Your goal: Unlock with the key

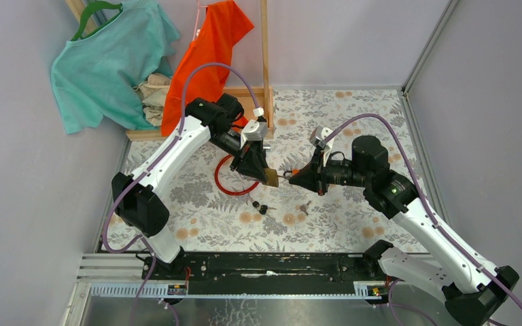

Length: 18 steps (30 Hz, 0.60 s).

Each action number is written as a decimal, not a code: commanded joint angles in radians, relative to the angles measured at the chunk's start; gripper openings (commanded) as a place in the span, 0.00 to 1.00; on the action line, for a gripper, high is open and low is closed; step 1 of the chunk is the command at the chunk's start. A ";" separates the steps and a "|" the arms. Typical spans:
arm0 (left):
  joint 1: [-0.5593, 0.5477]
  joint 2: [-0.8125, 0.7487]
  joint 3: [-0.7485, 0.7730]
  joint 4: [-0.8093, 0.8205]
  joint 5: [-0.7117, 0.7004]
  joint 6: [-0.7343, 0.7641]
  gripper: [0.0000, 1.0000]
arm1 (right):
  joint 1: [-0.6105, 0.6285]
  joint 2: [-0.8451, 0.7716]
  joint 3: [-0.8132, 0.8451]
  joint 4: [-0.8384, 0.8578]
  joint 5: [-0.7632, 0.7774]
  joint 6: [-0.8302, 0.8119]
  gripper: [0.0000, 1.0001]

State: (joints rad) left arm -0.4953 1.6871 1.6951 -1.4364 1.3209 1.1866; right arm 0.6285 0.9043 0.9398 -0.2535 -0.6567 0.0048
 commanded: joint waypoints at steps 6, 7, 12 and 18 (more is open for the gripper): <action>-0.005 -0.026 0.012 -0.015 0.075 -0.007 0.00 | 0.013 -0.026 0.065 0.011 -0.007 -0.019 0.00; -0.005 -0.027 0.011 -0.014 0.074 -0.007 0.00 | 0.013 -0.030 0.067 0.000 -0.003 -0.023 0.00; -0.005 -0.029 0.011 -0.014 0.074 -0.007 0.00 | 0.013 -0.059 0.054 -0.012 0.001 -0.021 0.00; -0.006 -0.027 0.015 -0.014 0.078 -0.010 0.00 | 0.013 -0.046 0.046 0.012 -0.021 -0.008 0.00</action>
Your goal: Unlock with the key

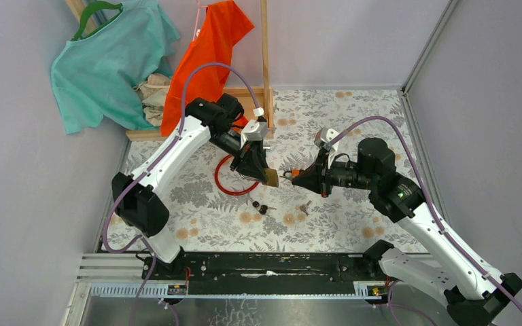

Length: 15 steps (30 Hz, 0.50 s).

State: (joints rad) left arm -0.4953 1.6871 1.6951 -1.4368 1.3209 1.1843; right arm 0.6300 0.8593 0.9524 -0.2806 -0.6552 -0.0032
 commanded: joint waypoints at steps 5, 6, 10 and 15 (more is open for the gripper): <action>-0.007 -0.029 0.020 -0.014 0.086 -0.011 0.00 | 0.011 0.018 0.034 0.058 -0.032 0.003 0.00; -0.006 -0.029 0.020 -0.014 0.087 -0.011 0.00 | 0.011 0.020 0.036 0.062 -0.035 0.005 0.00; -0.008 -0.026 0.019 -0.014 0.087 -0.011 0.00 | 0.011 0.025 0.037 0.072 -0.044 0.012 0.00; -0.008 -0.026 0.021 -0.014 0.087 -0.011 0.00 | 0.011 0.027 0.029 0.080 -0.050 0.018 0.00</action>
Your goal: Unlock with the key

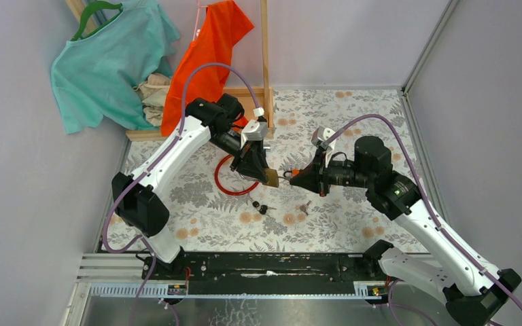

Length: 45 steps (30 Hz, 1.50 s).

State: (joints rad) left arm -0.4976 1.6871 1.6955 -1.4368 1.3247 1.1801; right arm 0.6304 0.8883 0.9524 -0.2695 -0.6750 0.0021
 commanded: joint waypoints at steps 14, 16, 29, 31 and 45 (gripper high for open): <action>-0.006 -0.032 0.018 -0.014 0.087 -0.007 0.00 | 0.011 0.011 0.020 0.076 -0.040 0.018 0.00; -0.006 -0.032 0.018 -0.013 0.088 -0.007 0.00 | 0.011 0.009 0.019 0.071 -0.036 0.016 0.00; -0.006 -0.046 0.018 -0.014 0.085 -0.006 0.00 | 0.011 -0.032 0.020 0.016 0.052 -0.011 0.00; -0.006 -0.047 0.016 -0.014 0.087 -0.005 0.00 | 0.011 -0.028 0.022 0.021 0.050 -0.006 0.00; -0.006 -0.050 0.014 -0.014 0.092 -0.002 0.00 | 0.011 0.002 0.022 0.053 -0.001 0.012 0.00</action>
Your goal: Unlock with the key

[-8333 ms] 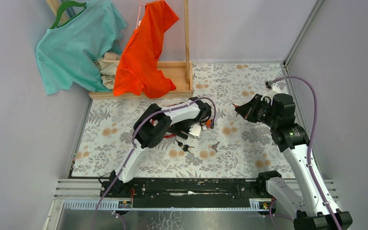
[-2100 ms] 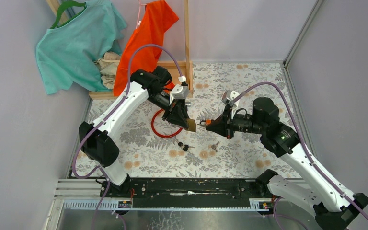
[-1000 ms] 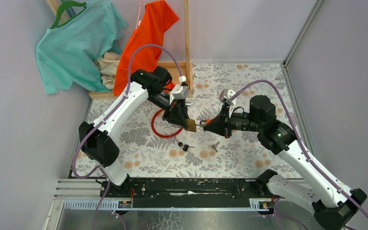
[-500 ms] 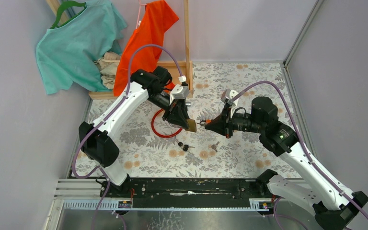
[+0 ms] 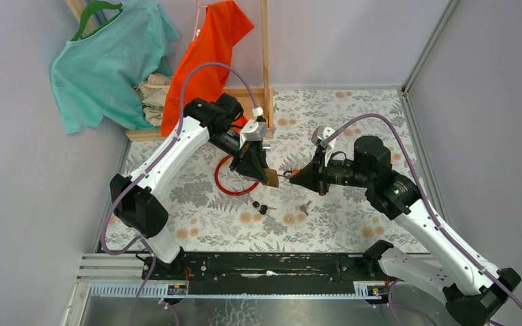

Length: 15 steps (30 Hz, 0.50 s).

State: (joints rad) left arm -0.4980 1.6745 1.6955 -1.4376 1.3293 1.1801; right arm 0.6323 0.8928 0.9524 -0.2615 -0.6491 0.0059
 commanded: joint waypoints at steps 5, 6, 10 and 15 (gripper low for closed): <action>-0.007 -0.035 0.013 -0.013 0.086 -0.003 0.00 | 0.009 0.005 0.019 0.056 -0.046 0.014 0.00; -0.007 -0.036 0.014 -0.013 0.087 -0.003 0.00 | 0.009 0.003 0.019 0.058 -0.047 0.015 0.00; -0.007 -0.034 0.014 -0.013 0.087 -0.002 0.00 | 0.009 0.005 0.011 0.079 -0.056 0.024 0.00; -0.007 -0.035 0.018 -0.013 0.090 -0.004 0.00 | 0.009 0.013 0.011 0.088 -0.054 0.028 0.00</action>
State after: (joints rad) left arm -0.4988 1.6745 1.6955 -1.4380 1.3327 1.1797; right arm 0.6323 0.9039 0.9524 -0.2413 -0.6743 0.0204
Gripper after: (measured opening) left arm 0.262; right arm 0.014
